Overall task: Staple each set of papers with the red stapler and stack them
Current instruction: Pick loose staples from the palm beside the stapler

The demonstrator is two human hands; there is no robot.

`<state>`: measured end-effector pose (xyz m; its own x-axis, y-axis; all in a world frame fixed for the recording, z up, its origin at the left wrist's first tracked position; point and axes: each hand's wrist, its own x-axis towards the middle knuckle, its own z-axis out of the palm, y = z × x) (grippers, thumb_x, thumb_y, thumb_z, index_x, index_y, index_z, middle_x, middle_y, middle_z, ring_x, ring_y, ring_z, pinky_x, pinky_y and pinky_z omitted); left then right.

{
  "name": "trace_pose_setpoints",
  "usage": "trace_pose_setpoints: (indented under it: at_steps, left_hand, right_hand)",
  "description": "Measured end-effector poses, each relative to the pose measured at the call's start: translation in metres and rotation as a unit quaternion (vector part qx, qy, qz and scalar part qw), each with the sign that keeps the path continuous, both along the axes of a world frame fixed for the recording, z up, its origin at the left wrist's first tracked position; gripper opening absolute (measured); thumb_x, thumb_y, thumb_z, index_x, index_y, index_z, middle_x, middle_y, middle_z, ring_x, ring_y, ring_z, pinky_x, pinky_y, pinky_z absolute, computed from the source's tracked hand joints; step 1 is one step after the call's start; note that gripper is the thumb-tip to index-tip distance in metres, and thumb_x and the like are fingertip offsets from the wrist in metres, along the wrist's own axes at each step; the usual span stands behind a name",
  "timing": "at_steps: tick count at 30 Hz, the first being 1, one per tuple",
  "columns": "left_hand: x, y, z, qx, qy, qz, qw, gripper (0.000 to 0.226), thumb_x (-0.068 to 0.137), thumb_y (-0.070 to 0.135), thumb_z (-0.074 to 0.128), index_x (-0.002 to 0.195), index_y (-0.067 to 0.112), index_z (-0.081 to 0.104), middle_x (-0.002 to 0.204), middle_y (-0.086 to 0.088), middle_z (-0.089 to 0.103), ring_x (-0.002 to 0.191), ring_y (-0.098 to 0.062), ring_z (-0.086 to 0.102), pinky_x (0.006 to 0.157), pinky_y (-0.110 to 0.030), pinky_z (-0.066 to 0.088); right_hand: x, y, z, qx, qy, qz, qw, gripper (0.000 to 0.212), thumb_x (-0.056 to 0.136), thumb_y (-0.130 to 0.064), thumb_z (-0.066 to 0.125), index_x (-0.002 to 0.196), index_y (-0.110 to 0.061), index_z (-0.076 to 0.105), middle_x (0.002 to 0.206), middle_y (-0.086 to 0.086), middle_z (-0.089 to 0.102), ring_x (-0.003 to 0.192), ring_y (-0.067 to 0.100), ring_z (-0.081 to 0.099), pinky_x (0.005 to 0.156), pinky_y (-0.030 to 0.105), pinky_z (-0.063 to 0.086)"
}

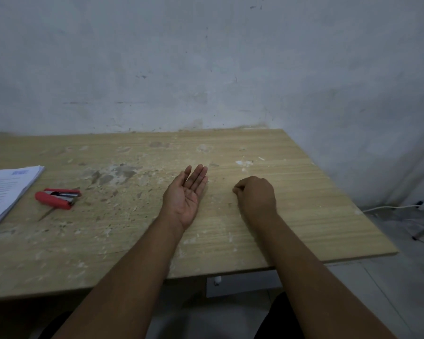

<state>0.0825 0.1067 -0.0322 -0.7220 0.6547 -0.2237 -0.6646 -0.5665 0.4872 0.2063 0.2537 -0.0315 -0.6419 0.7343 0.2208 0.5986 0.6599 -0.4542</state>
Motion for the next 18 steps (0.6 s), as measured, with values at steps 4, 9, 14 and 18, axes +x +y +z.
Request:
trace_pose_setpoints:
  at_steps: [4,9,14,18]
  left_hand:
    - [0.004,-0.001,0.000,-0.009,0.004,0.005,1.000,0.026,0.112,0.020,0.042,0.123,0.003,0.059,0.124,-0.025,0.071,0.117,-0.034,0.071,0.112,-0.046,0.049]
    - [0.009,-0.003,0.002,-0.016,0.006,0.010,1.000,0.026,0.112,0.019,0.042,0.126,0.002,0.058,0.123,-0.026,0.072,0.119,-0.034,0.070,0.112,-0.046,0.049]
    - [0.011,-0.004,0.001,-0.022,0.009,0.012,1.000,0.025,0.111,0.018,0.044,0.124,0.003,0.058,0.122,-0.025,0.073,0.119,-0.034,0.070,0.110,-0.044,0.051]
    - [0.009,-0.004,-0.001,-0.020,0.012,0.016,1.000,0.024,0.111,0.017,0.045,0.124,0.003,0.058,0.121,-0.025,0.073,0.119,-0.034,0.070,0.111,-0.045,0.050]
  right_hand:
    - [-0.001,-0.003,0.001,0.041,-0.054,0.020,0.998,0.019,0.093,-0.008,0.063,0.091,-0.015,0.081,0.085,0.005,0.075,0.083,0.025,0.069,0.068,0.027,0.043]
    - [-0.004,-0.006,0.006,0.018,-0.012,0.042,0.999,0.038,0.092,0.001,0.054,0.119,-0.013,0.077,0.106,0.011,0.074,0.111,0.030,0.067,0.088,0.034,0.054]
    - [-0.009,-0.001,0.011,-0.007,0.027,0.035,0.999,0.063,0.091,0.003,0.048,0.146,-0.025,0.058,0.111,0.011,0.073,0.114,0.030,0.065,0.092,0.036,0.055]
    - [-0.012,-0.006,0.022,0.018,0.005,0.054,0.998,0.071,0.091,0.009,0.042,0.151,-0.029,0.049,0.089,0.005,0.059,0.094,0.031,0.064,0.072,0.036,0.047]
